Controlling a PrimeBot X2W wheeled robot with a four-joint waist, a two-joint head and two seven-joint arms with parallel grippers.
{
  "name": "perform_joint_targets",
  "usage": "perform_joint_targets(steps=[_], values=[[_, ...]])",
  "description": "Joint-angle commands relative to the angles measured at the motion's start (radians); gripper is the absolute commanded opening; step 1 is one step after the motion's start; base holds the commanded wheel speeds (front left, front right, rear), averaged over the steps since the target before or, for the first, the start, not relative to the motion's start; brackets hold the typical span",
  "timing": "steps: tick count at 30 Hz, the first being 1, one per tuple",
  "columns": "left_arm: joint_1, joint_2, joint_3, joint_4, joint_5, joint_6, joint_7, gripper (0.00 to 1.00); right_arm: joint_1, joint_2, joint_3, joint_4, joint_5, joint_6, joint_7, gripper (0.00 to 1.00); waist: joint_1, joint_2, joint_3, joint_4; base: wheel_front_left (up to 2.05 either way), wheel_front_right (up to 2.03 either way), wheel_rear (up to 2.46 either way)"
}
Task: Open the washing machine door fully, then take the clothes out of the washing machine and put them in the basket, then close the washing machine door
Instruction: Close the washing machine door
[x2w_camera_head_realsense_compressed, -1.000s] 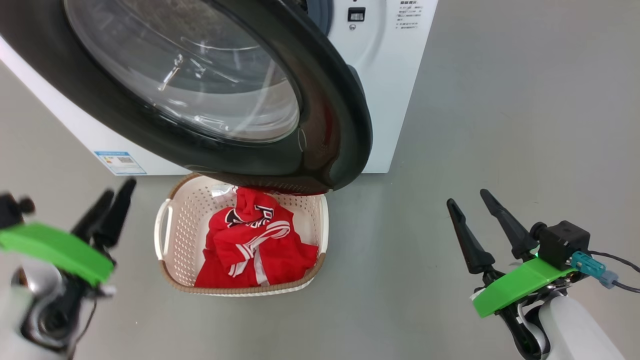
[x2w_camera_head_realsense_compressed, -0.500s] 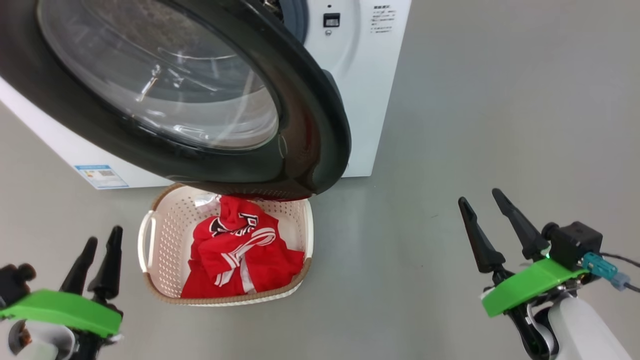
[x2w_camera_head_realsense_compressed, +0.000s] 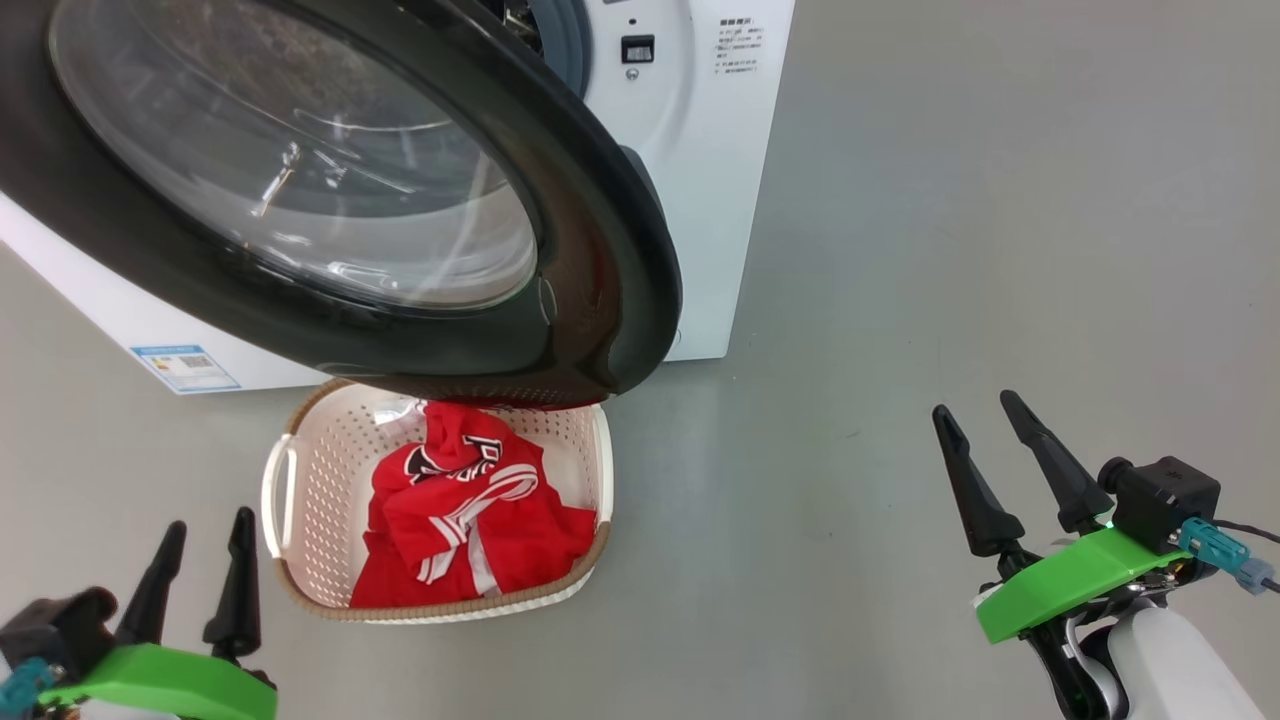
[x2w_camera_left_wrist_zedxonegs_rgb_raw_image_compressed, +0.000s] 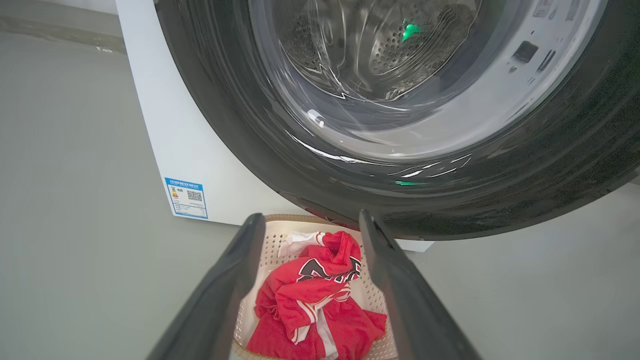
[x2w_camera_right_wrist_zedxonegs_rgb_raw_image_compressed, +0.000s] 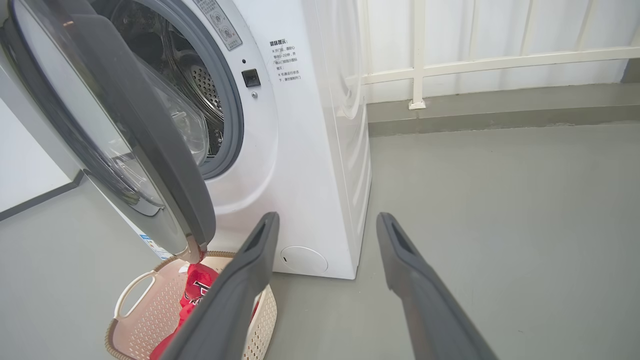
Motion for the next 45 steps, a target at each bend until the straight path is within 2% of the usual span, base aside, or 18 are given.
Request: perform_joint_targets(steps=[1,2,3,4,12,16,22,33,34,35,36,45], values=[[0.002,0.011,0.070,-0.037,0.050,0.002,-0.012,1.00,0.017,-0.005,0.013,-0.025,-0.001,0.002,-0.012,1.00,0.0000,0.0000,-0.002,0.001,0.00,0.00,0.00],[0.002,0.011,0.070,-0.037,0.050,0.002,-0.012,1.00,0.017,-0.005,0.013,-0.025,-0.001,0.002,-0.012,1.00,0.0000,0.0000,-0.002,0.001,0.00,0.00,0.00],[0.021,-0.019,0.107,-0.061,0.124,-0.001,-0.012,1.00,0.018,-0.005,0.012,-0.024,-0.001,0.002,-0.012,1.00,0.0000,0.0000,-0.004,0.001,0.00,0.00,0.00],[0.021,-0.019,0.107,-0.061,0.124,-0.001,-0.012,1.00,0.018,-0.005,0.012,-0.024,-0.001,0.002,-0.012,1.00,0.0000,0.0000,-0.004,0.001,0.00,0.00,0.00],[0.078,-0.142,0.263,-0.174,0.364,-0.009,-0.012,1.00,0.031,-0.006,0.009,-0.023,-0.002,0.002,-0.012,1.00,0.0000,0.0000,-0.015,0.004,0.00,0.00,0.00],[0.095,-0.177,0.302,-0.192,0.432,-0.011,-0.012,1.00,0.038,-0.006,0.009,-0.021,-0.003,0.002,-0.012,1.00,0.0000,0.0000,-0.018,0.005,0.00,0.00,0.00],[0.114,-0.207,0.329,-0.196,0.488,-0.012,-0.012,1.00,0.045,0.000,0.011,-0.018,-0.005,0.002,-0.012,1.00,0.0000,0.0000,-0.019,0.001,0.00,0.00,0.00],[0.114,-0.220,0.326,-0.214,0.488,-0.012,-0.012,1.00,0.040,0.003,0.013,-0.021,-0.001,0.002,-0.012,1.00,0.0000,0.0000,-0.029,0.014,0.00,0.00,0.00],[0.113,-0.220,0.323,-0.215,0.486,-0.012,-0.012,1.00,0.037,0.006,0.014,-0.024,0.006,0.002,-0.012,0.80,0.0000,0.0000,-0.029,0.017,0.00,0.00,0.00],[0.112,-0.221,0.320,-0.215,0.483,-0.012,-0.012,1.00,0.032,0.009,0.016,-0.025,0.011,0.002,-0.012,0.20,0.0000,0.0000,-0.029,0.019,0.00,0.00,0.00],[0.111,-0.222,0.317,-0.215,0.481,-0.012,-0.012,1.00,0.027,0.011,0.020,-0.026,0.016,0.002,-0.012,0.00,0.0000,0.0000,-0.029,0.022,0.00,0.00,0.00],[0.103,-0.235,0.288,-0.215,0.467,-0.012,-0.012,1.00,-0.047,0.044,0.111,-0.044,0.029,0.002,-0.012,0.00,0.0000,0.0000,-0.020,0.064,0.00,0.00,0.00]])
